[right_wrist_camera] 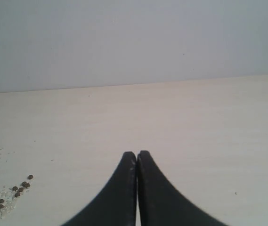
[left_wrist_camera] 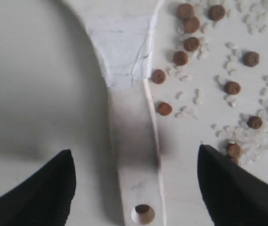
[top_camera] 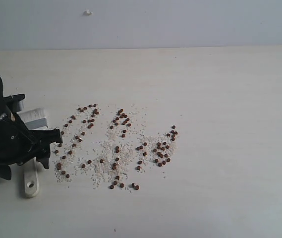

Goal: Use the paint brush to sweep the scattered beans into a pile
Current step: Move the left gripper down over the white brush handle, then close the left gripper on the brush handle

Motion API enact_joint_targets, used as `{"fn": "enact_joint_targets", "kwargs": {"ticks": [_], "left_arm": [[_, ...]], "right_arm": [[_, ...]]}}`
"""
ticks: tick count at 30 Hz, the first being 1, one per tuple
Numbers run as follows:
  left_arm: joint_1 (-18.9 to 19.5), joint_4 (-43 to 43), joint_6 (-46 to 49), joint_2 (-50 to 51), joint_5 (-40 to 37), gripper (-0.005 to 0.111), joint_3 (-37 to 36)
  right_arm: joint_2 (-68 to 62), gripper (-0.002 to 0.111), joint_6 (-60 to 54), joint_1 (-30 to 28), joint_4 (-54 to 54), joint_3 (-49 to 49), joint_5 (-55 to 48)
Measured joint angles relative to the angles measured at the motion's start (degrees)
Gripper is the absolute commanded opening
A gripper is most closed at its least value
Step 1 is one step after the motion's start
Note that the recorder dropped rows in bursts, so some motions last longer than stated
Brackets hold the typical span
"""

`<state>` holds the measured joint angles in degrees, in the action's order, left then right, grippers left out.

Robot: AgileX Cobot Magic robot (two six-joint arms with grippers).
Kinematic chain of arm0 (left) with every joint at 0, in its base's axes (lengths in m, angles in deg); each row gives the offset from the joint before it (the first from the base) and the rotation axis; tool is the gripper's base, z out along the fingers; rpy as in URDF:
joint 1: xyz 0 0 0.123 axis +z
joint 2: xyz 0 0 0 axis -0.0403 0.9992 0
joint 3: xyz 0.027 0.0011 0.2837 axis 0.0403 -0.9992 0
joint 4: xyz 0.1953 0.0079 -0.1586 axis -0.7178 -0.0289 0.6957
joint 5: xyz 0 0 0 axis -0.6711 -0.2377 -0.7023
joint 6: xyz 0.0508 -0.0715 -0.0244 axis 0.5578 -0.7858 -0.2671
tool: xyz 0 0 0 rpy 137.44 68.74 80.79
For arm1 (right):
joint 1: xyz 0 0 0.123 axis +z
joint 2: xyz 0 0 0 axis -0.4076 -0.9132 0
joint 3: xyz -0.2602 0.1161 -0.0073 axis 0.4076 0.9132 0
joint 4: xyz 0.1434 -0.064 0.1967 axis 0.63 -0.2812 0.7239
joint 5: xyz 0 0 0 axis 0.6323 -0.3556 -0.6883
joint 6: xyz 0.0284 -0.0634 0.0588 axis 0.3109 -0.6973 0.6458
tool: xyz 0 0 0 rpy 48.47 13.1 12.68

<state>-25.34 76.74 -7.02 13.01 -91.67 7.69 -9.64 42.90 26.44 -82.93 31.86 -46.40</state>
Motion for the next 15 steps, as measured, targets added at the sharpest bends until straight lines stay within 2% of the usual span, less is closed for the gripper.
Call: {"fn": "enact_joint_targets", "kwargs": {"ticks": [5,15], "left_arm": [[0.0,-0.11,-0.12,0.0,3.08,0.069,-1.97],[0.0,-0.13,-2.33,0.0,3.35,0.069,-2.31]], "right_arm": [[0.0,0.0,0.0,0.0,0.0,0.0,0.0],[0.0,0.0,0.0,0.0,0.0,0.0,0.0]]}}
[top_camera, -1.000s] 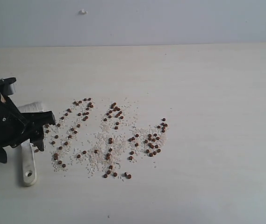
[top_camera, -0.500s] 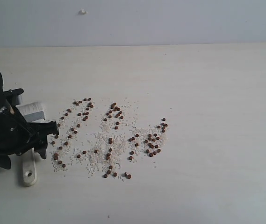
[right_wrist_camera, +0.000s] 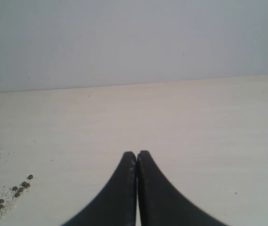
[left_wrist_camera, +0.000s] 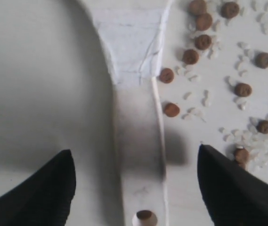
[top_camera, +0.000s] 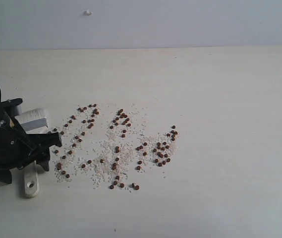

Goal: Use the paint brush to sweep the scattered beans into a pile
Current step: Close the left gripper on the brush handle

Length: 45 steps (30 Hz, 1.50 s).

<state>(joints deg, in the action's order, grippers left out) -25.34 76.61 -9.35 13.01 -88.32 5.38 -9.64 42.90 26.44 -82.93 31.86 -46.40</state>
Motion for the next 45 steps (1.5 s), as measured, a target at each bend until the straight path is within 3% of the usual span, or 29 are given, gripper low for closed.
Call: {"fn": "enact_joint_targets", "kwargs": {"ticks": [45], "left_arm": [[0.0,-1.19,-2.04,1.48,-1.37,0.067,-0.17]], "right_arm": [[0.0,0.0,0.0,0.0,0.0,0.0,0.0]]}}
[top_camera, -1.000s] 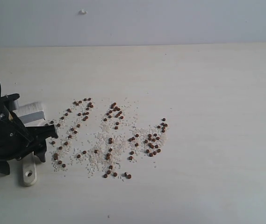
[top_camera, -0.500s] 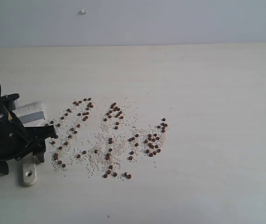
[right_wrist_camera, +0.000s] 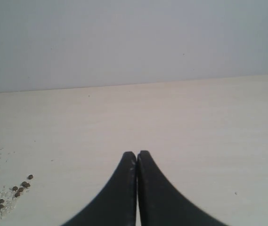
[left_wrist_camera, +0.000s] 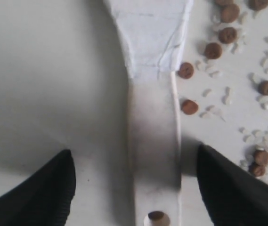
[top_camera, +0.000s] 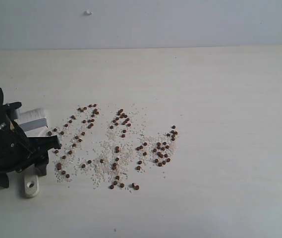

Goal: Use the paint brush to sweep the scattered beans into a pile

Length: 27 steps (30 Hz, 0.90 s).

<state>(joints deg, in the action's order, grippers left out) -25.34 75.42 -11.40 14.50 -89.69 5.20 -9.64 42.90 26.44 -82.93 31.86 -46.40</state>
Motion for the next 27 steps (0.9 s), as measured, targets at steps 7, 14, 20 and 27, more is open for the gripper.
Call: {"fn": "enact_joint_targets", "kwargs": {"ticks": [7,14,20,27], "left_arm": [[0.0,-0.13,0.12,0.12,0.34,0.016,0.09],[0.0,-0.39,3.82,0.12,0.73,0.0,0.11],[-0.12,-0.96,5.69,0.12,1.46,0.0,0.11],[-0.24,-4.28,6.35,-0.74,0.42,0.0,0.11]], "right_arm": [[0.0,0.0,0.0,0.0,0.0,0.0,0.0],[0.0,0.0,0.0,0.0,0.0,0.0,0.0],[0.0,0.0,0.0,0.0,0.0,0.0,0.0],[0.0,0.0,0.0,0.0,0.09,0.0,0.0]]}}
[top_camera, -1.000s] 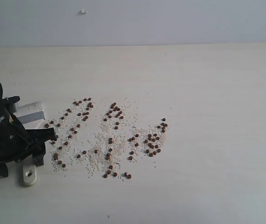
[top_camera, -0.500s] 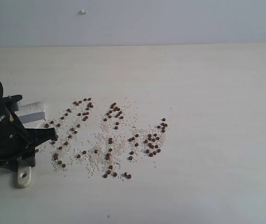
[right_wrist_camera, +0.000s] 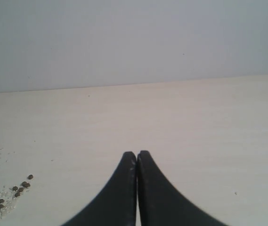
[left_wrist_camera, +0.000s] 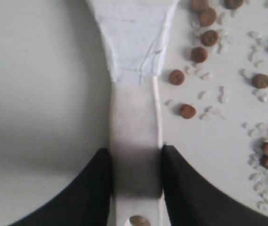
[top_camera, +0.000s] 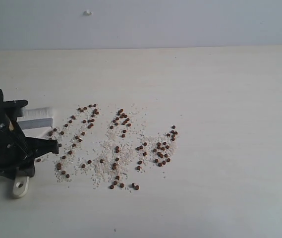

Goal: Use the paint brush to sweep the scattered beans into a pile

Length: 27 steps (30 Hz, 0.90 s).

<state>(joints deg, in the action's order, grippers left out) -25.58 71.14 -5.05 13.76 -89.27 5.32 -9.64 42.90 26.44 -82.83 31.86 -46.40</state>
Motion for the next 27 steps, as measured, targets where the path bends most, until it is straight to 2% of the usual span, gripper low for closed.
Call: {"fn": "enact_joint_targets", "kwargs": {"ticks": [6,17,27], "left_arm": [[0.0,-2.14,0.22,-3.15,-4.43,0.0,2.83],[0.0,-4.29,2.43,-7.98,-6.49,0.0,7.66],[0.0,-12.33,4.02,-9.19,-6.86,0.0,9.37]], "right_arm": [[0.0,0.0,0.0,0.0,0.0,0.0,0.0],[0.0,0.0,0.0,0.0,0.0,0.0,0.0],[0.0,0.0,0.0,0.0,0.0,0.0,0.0]]}}
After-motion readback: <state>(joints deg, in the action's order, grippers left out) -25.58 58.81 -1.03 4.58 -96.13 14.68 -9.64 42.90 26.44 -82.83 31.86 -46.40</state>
